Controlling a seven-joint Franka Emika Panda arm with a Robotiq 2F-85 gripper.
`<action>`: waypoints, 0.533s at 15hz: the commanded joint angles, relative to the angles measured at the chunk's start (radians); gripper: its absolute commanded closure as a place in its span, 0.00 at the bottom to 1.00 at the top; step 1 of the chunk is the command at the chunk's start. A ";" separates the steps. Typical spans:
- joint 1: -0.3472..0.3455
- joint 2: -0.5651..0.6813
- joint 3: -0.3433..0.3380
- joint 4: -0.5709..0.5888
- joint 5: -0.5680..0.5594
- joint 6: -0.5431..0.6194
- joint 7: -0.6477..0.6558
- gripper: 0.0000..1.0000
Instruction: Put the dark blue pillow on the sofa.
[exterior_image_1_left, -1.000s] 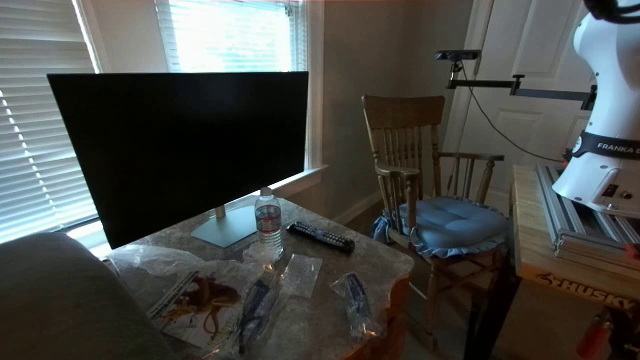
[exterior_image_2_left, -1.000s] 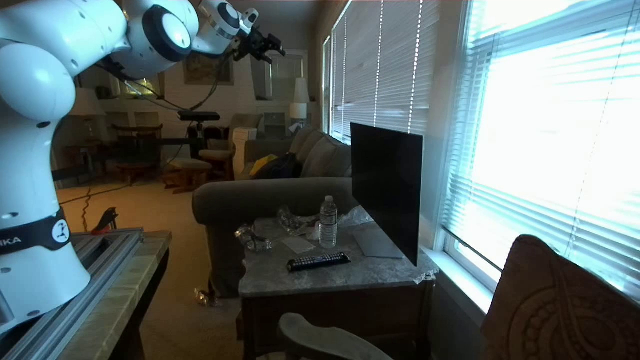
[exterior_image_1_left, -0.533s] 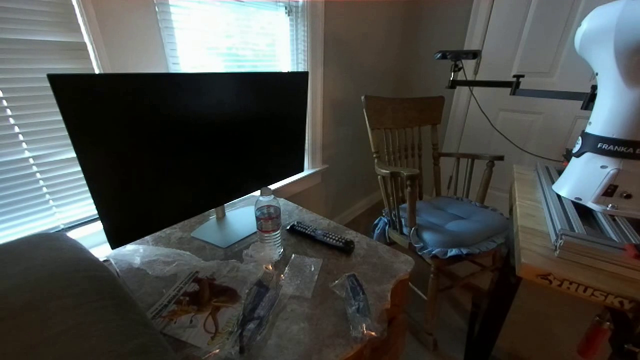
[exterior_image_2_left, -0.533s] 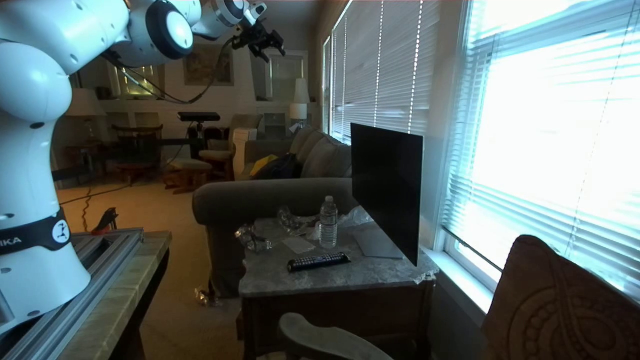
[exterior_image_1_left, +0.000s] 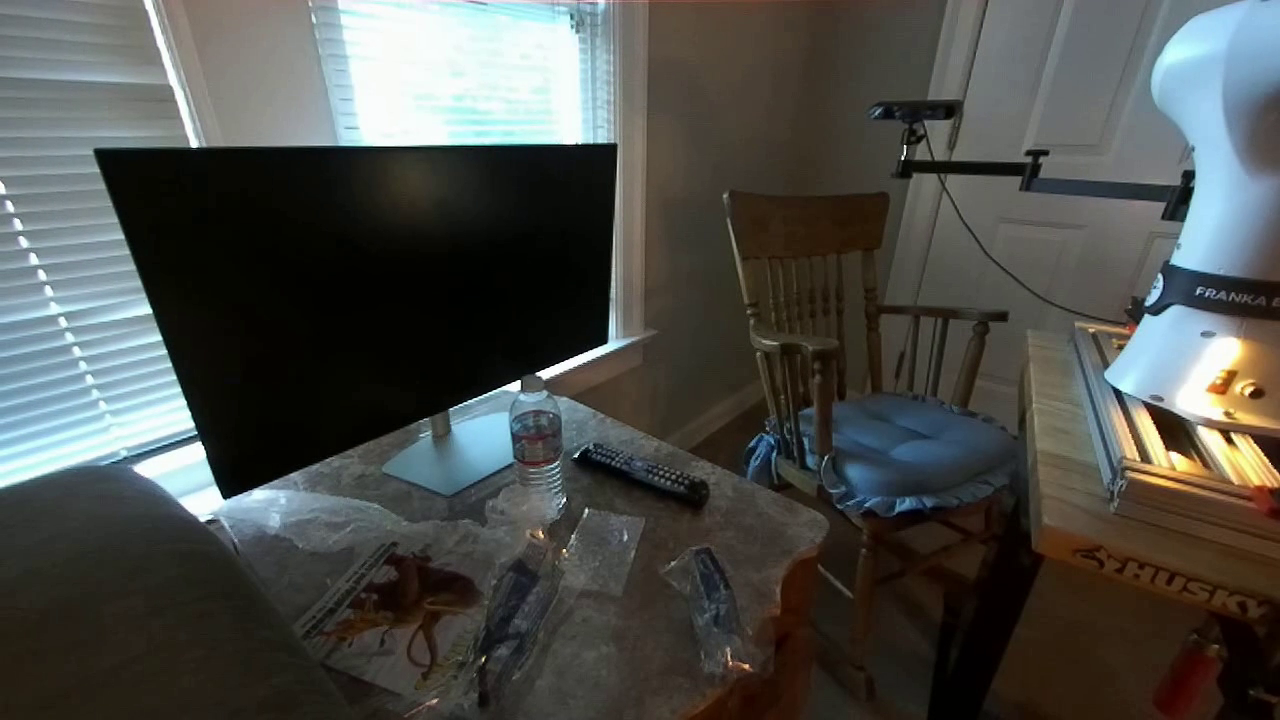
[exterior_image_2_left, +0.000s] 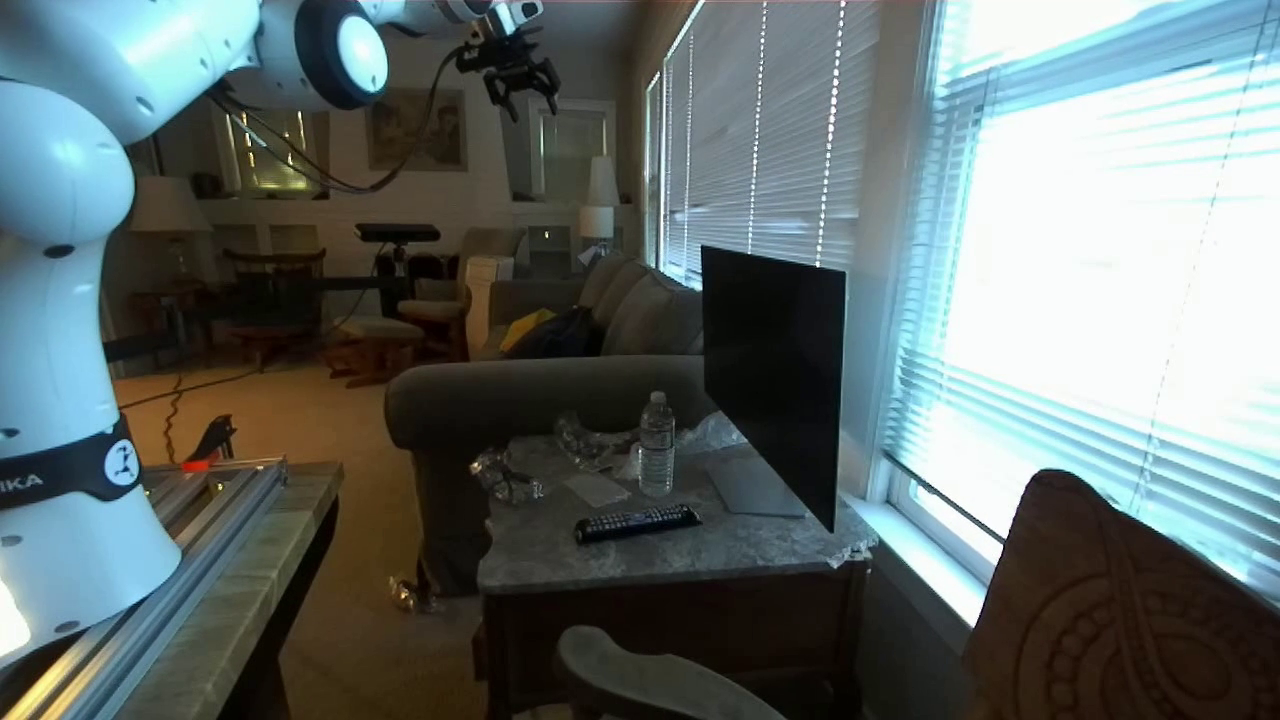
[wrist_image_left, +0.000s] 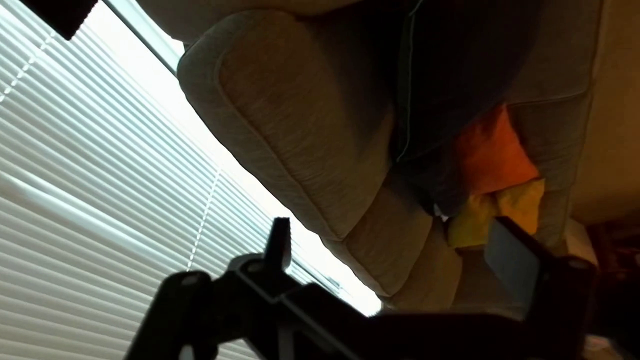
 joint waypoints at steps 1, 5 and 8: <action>-0.043 -0.039 0.062 -0.038 0.078 -0.073 -0.085 0.00; -0.027 -0.021 0.026 -0.024 0.036 -0.031 -0.040 0.00; -0.023 -0.021 0.026 -0.025 0.035 -0.031 -0.040 0.00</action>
